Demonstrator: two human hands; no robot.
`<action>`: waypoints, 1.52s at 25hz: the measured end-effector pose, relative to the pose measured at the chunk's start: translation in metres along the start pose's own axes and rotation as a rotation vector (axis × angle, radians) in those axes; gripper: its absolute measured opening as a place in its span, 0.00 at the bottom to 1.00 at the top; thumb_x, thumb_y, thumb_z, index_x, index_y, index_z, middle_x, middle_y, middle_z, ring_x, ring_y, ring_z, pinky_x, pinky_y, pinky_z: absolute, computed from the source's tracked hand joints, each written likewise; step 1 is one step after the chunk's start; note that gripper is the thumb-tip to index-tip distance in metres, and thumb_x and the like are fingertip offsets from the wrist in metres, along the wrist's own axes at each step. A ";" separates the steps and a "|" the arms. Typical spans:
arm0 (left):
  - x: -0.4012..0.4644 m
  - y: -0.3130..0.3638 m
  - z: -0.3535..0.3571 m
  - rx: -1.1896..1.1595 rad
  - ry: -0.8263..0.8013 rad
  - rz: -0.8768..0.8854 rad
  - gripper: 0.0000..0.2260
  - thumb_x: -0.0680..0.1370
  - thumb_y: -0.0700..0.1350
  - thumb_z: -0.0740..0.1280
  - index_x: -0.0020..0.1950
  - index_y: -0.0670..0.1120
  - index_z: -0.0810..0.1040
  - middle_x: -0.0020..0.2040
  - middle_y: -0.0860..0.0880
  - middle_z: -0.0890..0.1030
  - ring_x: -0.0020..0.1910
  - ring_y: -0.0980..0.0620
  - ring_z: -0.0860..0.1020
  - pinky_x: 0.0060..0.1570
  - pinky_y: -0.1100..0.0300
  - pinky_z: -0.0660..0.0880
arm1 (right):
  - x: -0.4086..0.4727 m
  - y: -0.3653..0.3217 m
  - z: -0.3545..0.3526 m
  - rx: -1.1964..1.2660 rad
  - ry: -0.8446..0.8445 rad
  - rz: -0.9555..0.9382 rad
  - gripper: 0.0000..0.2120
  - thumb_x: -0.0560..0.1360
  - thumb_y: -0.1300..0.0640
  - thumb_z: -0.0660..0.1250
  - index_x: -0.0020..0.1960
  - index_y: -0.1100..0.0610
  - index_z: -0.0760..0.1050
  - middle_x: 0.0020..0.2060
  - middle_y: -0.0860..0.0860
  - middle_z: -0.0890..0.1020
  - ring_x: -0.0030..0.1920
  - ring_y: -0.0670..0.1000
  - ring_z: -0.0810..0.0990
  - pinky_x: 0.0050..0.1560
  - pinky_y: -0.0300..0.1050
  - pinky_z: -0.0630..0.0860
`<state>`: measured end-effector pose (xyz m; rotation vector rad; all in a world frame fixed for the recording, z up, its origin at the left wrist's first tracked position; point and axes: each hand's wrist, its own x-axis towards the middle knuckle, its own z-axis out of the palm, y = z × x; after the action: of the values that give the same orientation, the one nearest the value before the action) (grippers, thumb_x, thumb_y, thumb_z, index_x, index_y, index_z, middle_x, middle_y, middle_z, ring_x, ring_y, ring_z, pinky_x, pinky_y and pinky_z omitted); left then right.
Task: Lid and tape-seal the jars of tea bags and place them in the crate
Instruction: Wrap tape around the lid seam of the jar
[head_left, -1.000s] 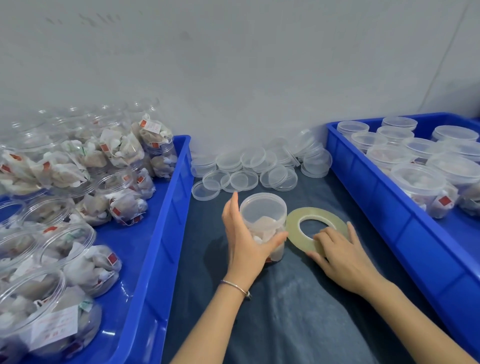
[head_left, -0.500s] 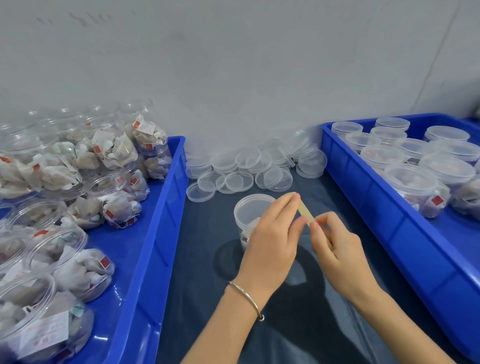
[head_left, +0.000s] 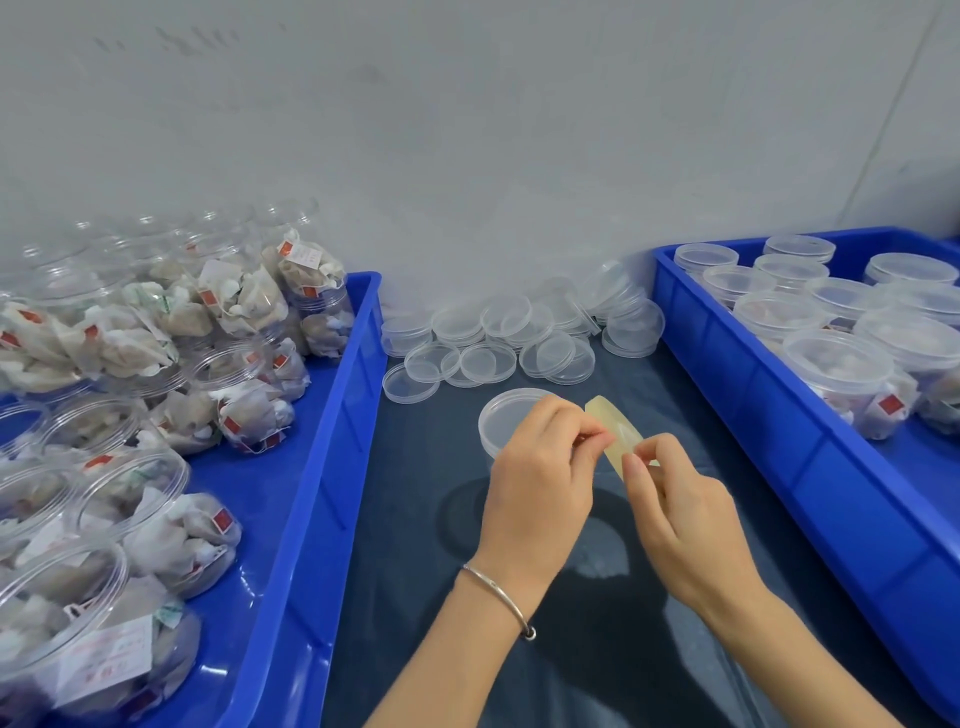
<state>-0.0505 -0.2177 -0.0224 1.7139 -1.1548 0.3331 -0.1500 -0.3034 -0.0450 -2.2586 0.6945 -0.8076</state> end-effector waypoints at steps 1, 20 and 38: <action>0.001 0.001 0.000 0.087 -0.045 0.035 0.05 0.77 0.38 0.67 0.42 0.39 0.78 0.41 0.47 0.77 0.39 0.52 0.73 0.36 0.62 0.70 | 0.000 0.001 0.000 -0.004 0.003 0.000 0.18 0.74 0.39 0.49 0.43 0.53 0.66 0.24 0.40 0.73 0.26 0.46 0.70 0.30 0.42 0.57; 0.033 0.018 -0.035 0.151 -0.301 0.082 0.06 0.78 0.43 0.67 0.44 0.40 0.76 0.41 0.50 0.75 0.41 0.52 0.72 0.45 0.57 0.70 | -0.003 0.011 -0.033 0.135 -0.280 -0.132 0.26 0.74 0.36 0.48 0.71 0.30 0.47 0.38 0.35 0.74 0.36 0.39 0.71 0.40 0.39 0.65; -0.045 -0.084 -0.034 -0.348 -0.038 -0.360 0.07 0.76 0.36 0.68 0.40 0.45 0.76 0.64 0.58 0.76 0.67 0.59 0.71 0.65 0.61 0.68 | 0.035 0.012 -0.008 -0.831 0.014 -0.557 0.21 0.77 0.43 0.50 0.65 0.42 0.75 0.26 0.48 0.58 0.23 0.48 0.55 0.29 0.40 0.53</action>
<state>0.0050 -0.1613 -0.0856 1.5807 -0.8482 -0.1176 -0.1352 -0.3369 -0.0355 -3.2925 0.4408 -0.8846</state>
